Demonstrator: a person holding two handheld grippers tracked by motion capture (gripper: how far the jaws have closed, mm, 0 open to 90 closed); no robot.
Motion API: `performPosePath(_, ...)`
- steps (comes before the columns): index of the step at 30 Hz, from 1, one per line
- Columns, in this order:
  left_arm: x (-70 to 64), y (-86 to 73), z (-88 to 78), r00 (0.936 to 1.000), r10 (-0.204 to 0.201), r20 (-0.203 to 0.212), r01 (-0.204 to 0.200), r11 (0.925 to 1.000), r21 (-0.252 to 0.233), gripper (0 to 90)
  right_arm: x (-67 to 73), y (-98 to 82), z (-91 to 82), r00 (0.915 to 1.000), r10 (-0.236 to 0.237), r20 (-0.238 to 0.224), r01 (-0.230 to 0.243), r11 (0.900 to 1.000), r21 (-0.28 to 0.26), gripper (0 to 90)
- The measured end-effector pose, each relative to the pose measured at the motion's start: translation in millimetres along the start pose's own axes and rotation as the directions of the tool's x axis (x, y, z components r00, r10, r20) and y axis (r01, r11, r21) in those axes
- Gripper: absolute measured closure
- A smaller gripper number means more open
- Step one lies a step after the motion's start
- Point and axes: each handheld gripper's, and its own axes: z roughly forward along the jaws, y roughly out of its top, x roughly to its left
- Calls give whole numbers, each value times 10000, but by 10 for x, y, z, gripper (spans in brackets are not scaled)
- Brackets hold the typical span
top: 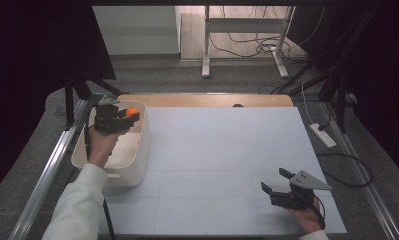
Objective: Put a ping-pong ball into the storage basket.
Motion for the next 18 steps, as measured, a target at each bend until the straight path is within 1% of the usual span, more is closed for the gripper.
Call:
performPosePath(1, 0, 0, 0, 10000, 0, 0, 0, 10000, 0, 508, 0, 0, 0, 10000, 0, 0, 0, 10000, 0, 147)
performPosePath(3, 15, 0, 35, 9998, -85, -200, 92, 9995, 315, 507, -1, 0, 1, 10000, 5, -5, -5, 10000, -3, 147)
performPosePath(6, 44, -7, 65, 9992, -247, -302, 266, 9978, 613, 507, -1, 1, 2, 10000, 2, -7, -2, 10000, -2, 147)
performPosePath(9, 59, -11, 74, 9990, -295, -339, 319, 9966, 754, 506, 0, 1, 2, 10000, -4, -9, 4, 10000, 1, 147)
performPosePath(11, 70, -14, 78, 9987, -355, -364, 382, 9963, 773, 506, -2, 0, 2, 10000, -6, -8, 6, 10000, 1, 147)
performPosePath(18, 77, -15, 73, 9989, -335, -328, 359, 9963, 778, 504, -5, -1, -2, 10000, 13, 19, -13, 10000, -7, 147)
